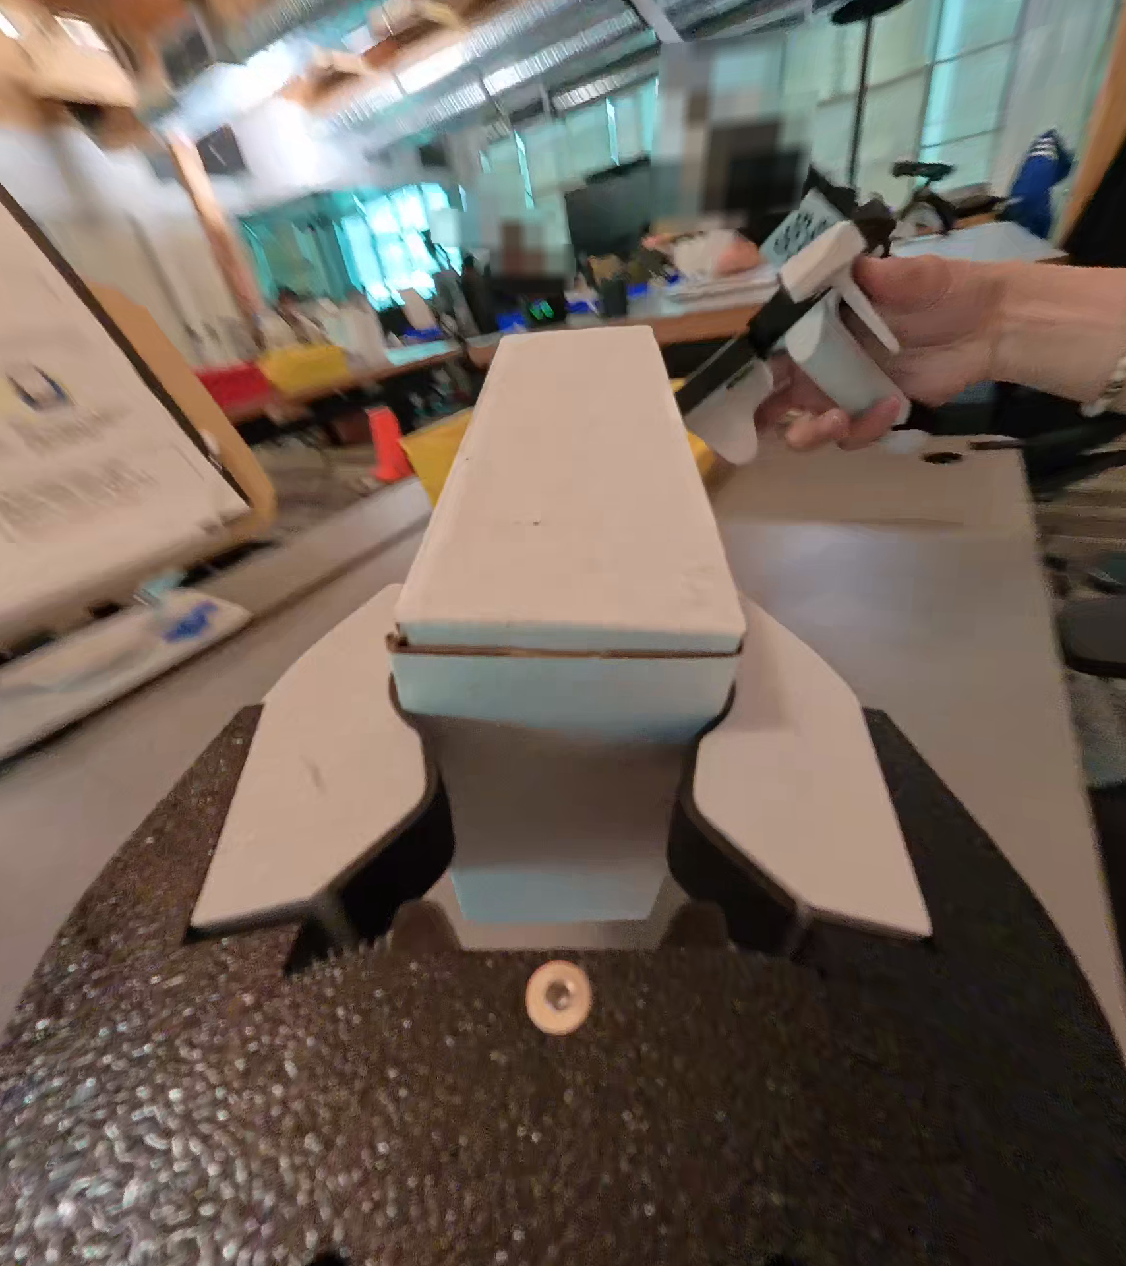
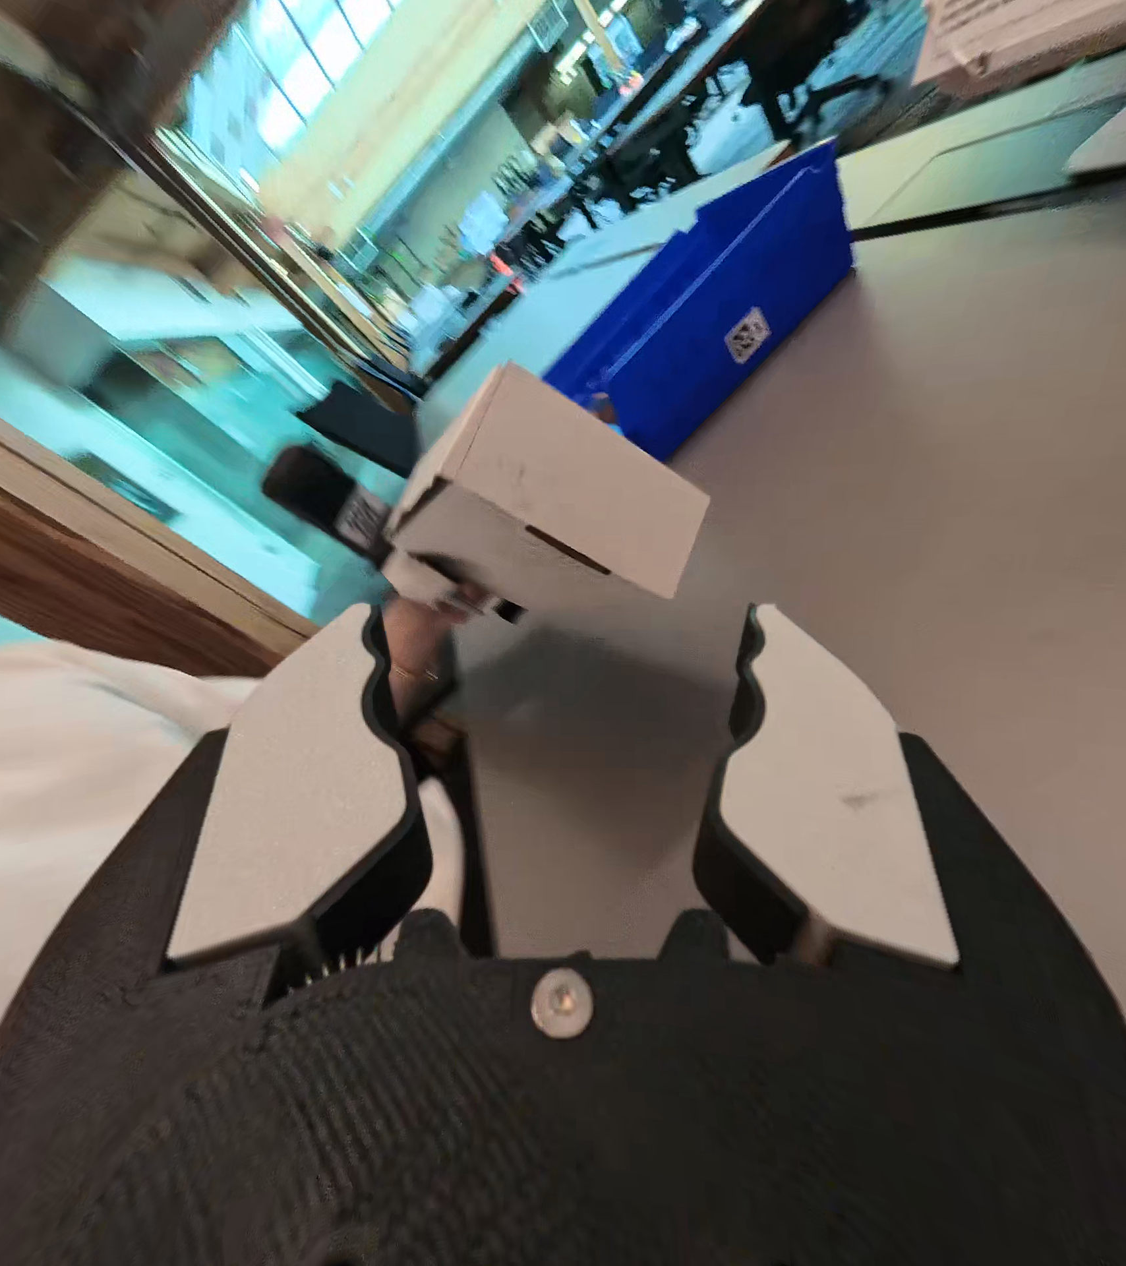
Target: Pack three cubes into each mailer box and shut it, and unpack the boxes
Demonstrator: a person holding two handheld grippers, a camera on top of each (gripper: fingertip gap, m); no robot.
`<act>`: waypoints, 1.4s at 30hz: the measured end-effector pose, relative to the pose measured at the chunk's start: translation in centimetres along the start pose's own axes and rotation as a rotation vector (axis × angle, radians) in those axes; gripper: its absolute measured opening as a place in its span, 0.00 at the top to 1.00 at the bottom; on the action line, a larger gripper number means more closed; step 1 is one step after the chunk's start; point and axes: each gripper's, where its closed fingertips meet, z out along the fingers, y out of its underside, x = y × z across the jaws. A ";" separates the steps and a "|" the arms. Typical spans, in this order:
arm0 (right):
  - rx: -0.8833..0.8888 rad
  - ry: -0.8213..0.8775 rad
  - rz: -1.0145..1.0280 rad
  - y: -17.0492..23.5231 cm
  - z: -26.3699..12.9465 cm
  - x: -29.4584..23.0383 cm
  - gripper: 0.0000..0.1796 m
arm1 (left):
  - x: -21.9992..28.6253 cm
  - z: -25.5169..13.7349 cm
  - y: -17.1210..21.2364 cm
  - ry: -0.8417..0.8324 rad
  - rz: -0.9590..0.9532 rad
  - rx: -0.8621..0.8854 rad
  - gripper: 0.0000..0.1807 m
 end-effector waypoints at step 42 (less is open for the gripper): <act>-0.319 0.030 -0.697 10.6 12.4 3.6 0.57 | 0.1 -3.0 8.5 0.213 0.035 -0.501 0.46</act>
